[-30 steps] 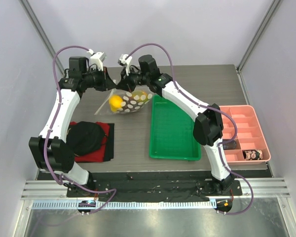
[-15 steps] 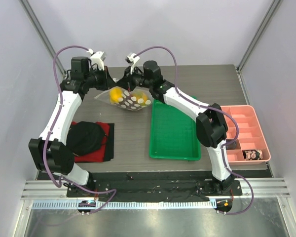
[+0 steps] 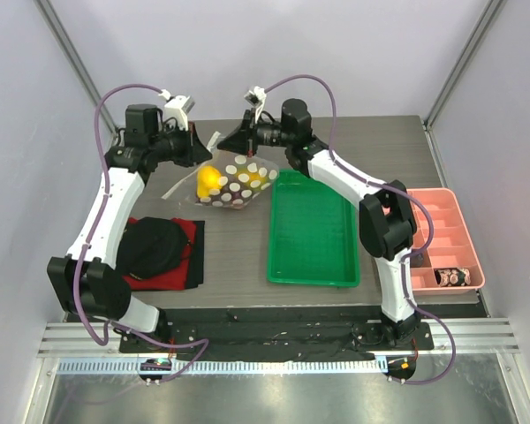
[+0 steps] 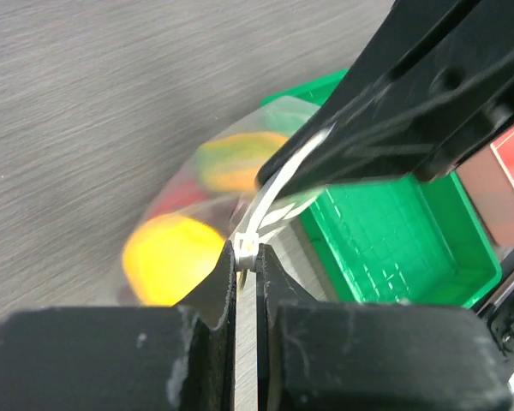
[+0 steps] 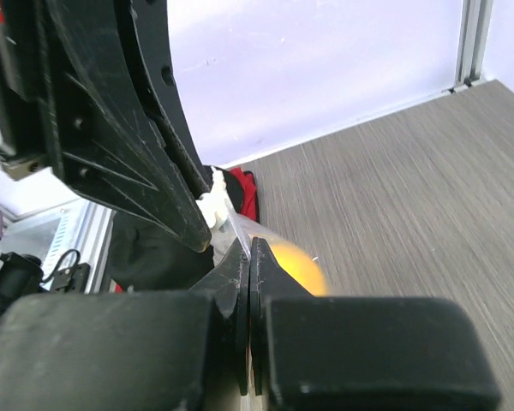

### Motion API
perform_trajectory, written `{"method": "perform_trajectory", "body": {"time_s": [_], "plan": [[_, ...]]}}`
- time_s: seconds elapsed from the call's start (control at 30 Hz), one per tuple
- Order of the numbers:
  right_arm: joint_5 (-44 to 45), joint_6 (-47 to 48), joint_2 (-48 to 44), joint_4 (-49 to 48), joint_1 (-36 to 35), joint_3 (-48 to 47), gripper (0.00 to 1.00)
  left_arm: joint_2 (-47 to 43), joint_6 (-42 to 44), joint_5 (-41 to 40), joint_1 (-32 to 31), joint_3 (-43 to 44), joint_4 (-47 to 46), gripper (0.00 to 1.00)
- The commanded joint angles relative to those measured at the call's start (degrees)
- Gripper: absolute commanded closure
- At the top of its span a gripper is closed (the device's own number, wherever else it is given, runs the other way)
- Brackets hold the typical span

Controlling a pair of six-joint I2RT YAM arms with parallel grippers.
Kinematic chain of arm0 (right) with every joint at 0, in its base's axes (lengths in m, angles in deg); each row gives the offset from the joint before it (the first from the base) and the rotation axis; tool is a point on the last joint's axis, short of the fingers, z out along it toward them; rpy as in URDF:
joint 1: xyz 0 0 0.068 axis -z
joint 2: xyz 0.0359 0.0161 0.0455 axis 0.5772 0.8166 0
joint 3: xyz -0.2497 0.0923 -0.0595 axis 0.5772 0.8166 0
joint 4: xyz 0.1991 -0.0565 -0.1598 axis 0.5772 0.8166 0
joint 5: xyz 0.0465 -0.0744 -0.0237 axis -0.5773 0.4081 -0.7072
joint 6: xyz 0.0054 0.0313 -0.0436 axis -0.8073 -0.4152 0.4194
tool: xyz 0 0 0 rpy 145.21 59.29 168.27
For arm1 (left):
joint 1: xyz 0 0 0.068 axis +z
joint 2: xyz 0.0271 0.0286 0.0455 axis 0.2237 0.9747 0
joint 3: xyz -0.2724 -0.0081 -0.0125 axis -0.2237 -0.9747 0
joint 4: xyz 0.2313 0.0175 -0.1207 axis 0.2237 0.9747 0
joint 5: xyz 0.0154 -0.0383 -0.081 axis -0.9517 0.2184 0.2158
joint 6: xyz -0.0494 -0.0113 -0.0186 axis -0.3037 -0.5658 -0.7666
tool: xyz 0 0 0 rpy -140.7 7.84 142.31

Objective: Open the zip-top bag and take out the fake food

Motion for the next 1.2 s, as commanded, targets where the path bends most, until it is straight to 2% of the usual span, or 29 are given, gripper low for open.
{"method": "perform_trajectory", "body": {"time_s": [0.0, 0.2, 0.27, 0.33, 0.4, 0.53, 0.67, 0.87, 1.17], "plan": [[3.1, -3.3, -3.1, -7.6, 3.9, -2.9, 0.99, -0.7, 3.5, -4.7, 2.0, 2.2, 5.3, 1.0], [12.0, -7.4, -2.3, -9.0, 5.9, -3.6, 0.99, -2.7, -3.1, -15.0, 2.0, -1.7, 3.9, 1.0], [12.3, -9.0, -1.2, -10.7, 6.3, -3.4, 0.99, -4.3, -7.8, -19.8, 2.0, -3.3, 4.3, 1.0], [12.5, -11.5, -0.5, -14.6, 6.5, -3.2, 0.99, -6.1, -12.4, -28.7, 2.1, -6.2, 4.7, 1.0], [12.0, -12.8, 1.1, -17.9, 6.4, -3.5, 0.99, -8.3, -17.2, -31.0, 2.5, -9.9, 4.4, 1.0], [9.9, -15.0, 4.2, -20.5, 6.4, -5.8, 0.99, -10.0, -19.8, -33.4, 2.7, -12.0, 7.9, 1.0], [7.3, -17.2, 7.3, -24.7, 6.9, -8.1, 0.99, -11.9, -19.4, -35.2, 3.2, -12.9, 10.0, 1.0], [4.2, -18.2, 10.3, -26.1, 7.4, -10.1, 0.99, -14.3, -18.0, -39.5, 3.4, -13.3, 15.7, 1.0], [2.0, -18.4, 11.7, -26.6, 8.0, -9.9, 0.99, -18.9, -17.1, -39.1, 3.7, -16.9, 17.7, 0.99]]}}
